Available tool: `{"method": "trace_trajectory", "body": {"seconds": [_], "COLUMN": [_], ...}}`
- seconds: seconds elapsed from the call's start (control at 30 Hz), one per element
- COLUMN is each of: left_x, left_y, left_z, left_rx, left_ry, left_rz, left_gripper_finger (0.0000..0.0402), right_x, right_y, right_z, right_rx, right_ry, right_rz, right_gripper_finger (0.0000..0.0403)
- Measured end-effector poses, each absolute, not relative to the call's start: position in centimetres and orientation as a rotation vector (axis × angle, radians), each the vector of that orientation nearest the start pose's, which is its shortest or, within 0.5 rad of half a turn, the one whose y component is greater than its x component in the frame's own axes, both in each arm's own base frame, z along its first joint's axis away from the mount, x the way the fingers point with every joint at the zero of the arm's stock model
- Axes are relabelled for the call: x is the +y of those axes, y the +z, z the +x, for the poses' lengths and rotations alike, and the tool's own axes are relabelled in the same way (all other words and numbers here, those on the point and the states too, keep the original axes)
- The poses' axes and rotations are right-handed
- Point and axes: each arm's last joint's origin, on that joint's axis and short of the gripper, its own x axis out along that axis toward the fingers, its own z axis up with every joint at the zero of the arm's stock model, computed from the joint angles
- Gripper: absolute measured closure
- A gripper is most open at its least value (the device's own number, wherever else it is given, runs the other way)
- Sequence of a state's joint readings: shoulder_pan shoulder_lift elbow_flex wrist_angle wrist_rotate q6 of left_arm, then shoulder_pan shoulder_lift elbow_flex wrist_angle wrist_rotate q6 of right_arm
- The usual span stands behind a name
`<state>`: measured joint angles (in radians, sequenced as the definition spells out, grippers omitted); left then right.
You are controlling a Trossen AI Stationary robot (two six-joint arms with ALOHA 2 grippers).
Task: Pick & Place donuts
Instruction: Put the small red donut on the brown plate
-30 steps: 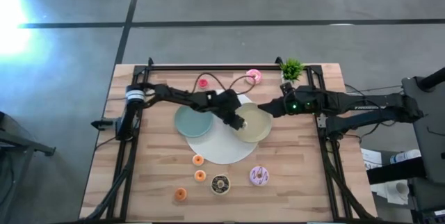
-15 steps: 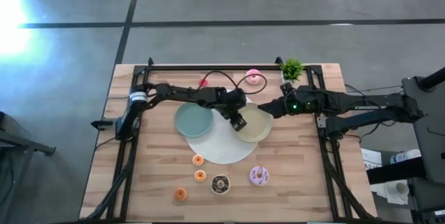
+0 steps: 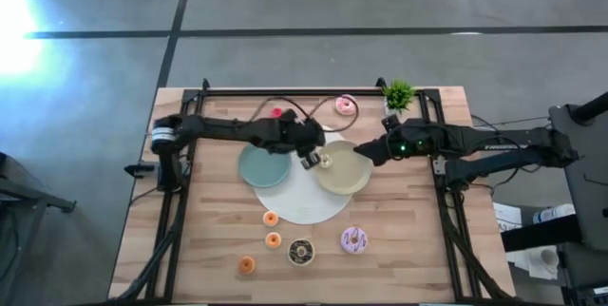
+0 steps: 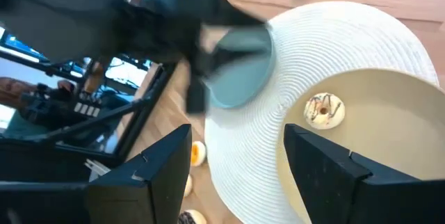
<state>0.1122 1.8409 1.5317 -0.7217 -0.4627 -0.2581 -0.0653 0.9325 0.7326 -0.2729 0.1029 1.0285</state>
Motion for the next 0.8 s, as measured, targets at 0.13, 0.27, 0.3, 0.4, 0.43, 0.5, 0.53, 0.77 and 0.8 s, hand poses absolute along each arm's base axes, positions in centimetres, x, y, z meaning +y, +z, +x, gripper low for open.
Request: {"method": "trace_trajectory", "body": {"seconds": [0.13, 0.27, 0.3, 0.4, 0.43, 0.5, 0.53, 0.77, 0.8], "left_x": [9.4, 15.9, 17.2, 20.1, 20.7, 21.8, 22.3, 25.5, 25.8], "left_y": [26.9, 23.9, 23.5, 22.7, 22.5, 22.5, 22.5, 21.3, 20.9], "left_z": [36.3, 33.4, 32.6, 30.5, 30.0, 29.2, 28.9, 27.6, 27.6], "left_rx": [0.946, 1.023, 1.028, 1.029, 1.036, 1.028, 1.019, 0.977, 0.981], "left_ry": [0.725, 0.725, 0.722, 0.721, 0.734, 0.766, 0.783, 0.851, 0.849], "left_rz": [-0.095, -0.422, -0.502, -0.625, -0.632, -0.622, -0.61, -0.627, -0.645], "left_gripper_finger": [0.0278, 0.0278, 0.0278, 0.0278, 0.0278, 0.0278, 0.0278, 0.0278, 0.0278], "right_x": [-1.6, -1.5, -1.5, -1.5, -1.5, -1.5, -1.5, -1.5, -1.5], "right_y": [28.1, 28.0, 28.0, 28.0, 27.9, 27.8, 27.8, 27.8, 27.8], "right_z": [20.0, 20.0, 20.0, 20.0, 20.0, 20.0, 19.9, 19.9, 19.9], "right_rx": [0.361, 0.367, 0.369, 0.378, 0.382, 0.388, 0.389, 0.392, 0.392], "right_ry": [-0.393, -0.393, -0.39, -0.382, -0.38, -0.383, -0.384, -0.389, -0.389], "right_rz": [0.985, 0.986, 0.988, 0.993, 0.994, 0.996, 0.998, 1.008, 1.011], "right_gripper_finger": [0.0181, 0.0181, 0.0181, 0.0181, 0.0181, 0.0181, 0.0181, 0.0181, 0.0181]}}
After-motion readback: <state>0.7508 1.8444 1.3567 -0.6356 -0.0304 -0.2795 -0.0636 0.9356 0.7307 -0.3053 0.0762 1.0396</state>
